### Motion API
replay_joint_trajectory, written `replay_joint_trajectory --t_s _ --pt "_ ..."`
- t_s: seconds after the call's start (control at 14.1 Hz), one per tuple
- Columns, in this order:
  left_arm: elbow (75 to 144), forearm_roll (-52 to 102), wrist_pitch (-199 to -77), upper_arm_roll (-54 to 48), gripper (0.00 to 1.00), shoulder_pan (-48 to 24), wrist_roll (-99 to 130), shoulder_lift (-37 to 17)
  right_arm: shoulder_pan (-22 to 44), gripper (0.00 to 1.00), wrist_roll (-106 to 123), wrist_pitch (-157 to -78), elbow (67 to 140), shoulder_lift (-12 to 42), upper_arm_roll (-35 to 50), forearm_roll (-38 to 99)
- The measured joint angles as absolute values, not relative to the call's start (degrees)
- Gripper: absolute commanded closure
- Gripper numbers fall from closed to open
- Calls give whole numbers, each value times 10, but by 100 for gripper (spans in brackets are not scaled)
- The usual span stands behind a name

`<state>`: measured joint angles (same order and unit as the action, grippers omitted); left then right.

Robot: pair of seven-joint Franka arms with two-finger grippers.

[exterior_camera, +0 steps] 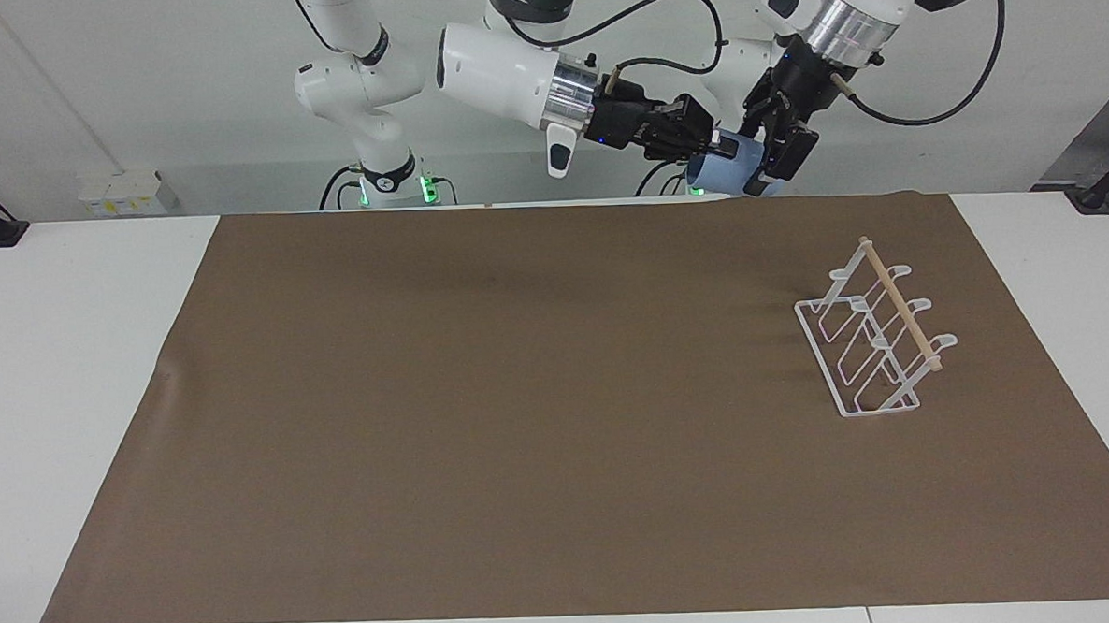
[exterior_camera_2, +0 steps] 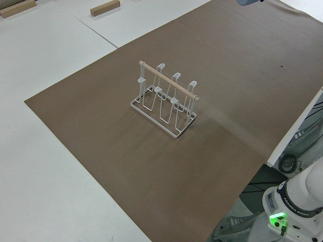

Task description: Hang cup on cup holder

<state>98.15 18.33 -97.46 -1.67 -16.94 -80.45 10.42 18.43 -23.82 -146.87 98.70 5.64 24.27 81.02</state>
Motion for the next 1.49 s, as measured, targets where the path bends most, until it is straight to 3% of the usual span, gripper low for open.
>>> replay_joint_trajectory --t_s 0.07,0.14,0.85,0.92,0.99,1.06,1.2,1.49 --pt "985 183 -980 -20 87 -170 -803 104 184 100 -238 -1469 987 56 243 810" --pt "989 183 -981 -20 100 -170 -802 104 184 100 -238 -1470 987 57 243 810" --pt "992 163 -983 -24 100 -170 -803 106 185 100 -243 -1473 987 60 244 810" --pt "992 158 -983 -25 100 -170 -802 106 185 91 -243 -1473 986 61 244 810" --pt "992 154 -983 -26 100 -171 -802 107 186 57 -243 -1473 986 61 244 810" --pt "992 136 -985 -25 100 -170 -802 107 186 39 -243 -1473 986 62 244 810" --pt "992 94 -991 -21 100 -170 -799 107 186 32 -254 -1478 986 61 244 810" --pt "992 54 -992 -17 100 -170 -795 107 190 32 -269 -1497 986 60 244 810"
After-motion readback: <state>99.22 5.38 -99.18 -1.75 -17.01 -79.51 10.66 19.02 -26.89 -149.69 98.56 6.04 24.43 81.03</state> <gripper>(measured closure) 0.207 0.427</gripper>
